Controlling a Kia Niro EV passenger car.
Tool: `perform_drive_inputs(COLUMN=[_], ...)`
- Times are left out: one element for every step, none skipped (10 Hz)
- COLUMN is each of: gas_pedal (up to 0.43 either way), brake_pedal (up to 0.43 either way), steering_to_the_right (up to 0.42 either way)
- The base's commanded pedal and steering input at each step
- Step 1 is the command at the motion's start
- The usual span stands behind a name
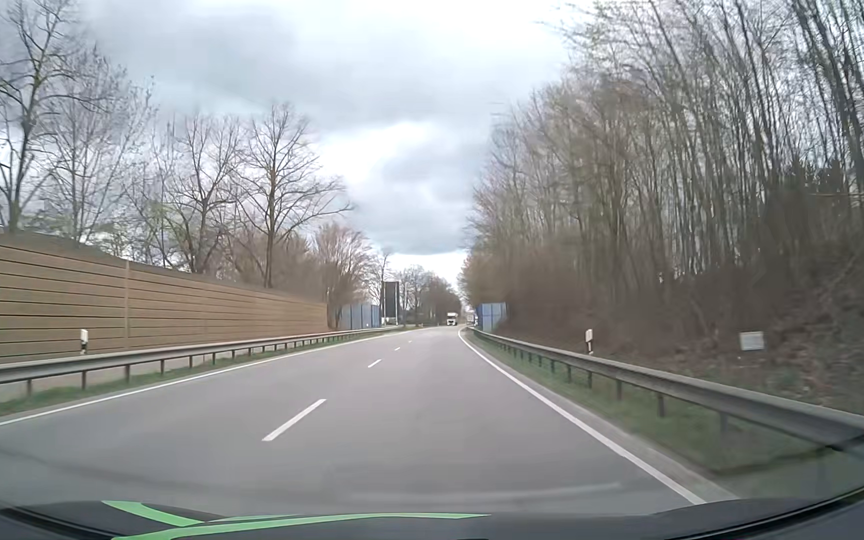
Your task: Follow the waypoints while adhering to traffic rules and regulations
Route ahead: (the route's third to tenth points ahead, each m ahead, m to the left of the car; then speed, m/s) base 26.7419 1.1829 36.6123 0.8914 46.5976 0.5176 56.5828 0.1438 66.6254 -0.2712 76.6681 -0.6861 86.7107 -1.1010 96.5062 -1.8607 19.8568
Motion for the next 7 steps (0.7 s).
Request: perform_drive_inputs(gas_pedal=[0.157,0.157,0.157,0.157,0.157,0.157,0.157], brake_pedal=[0.000,0.000,0.000,0.000,0.000,0.000,0.000], steering_to_the_right=[0.003,0.003,0.003,0.003,0.003,0.003,0.003])
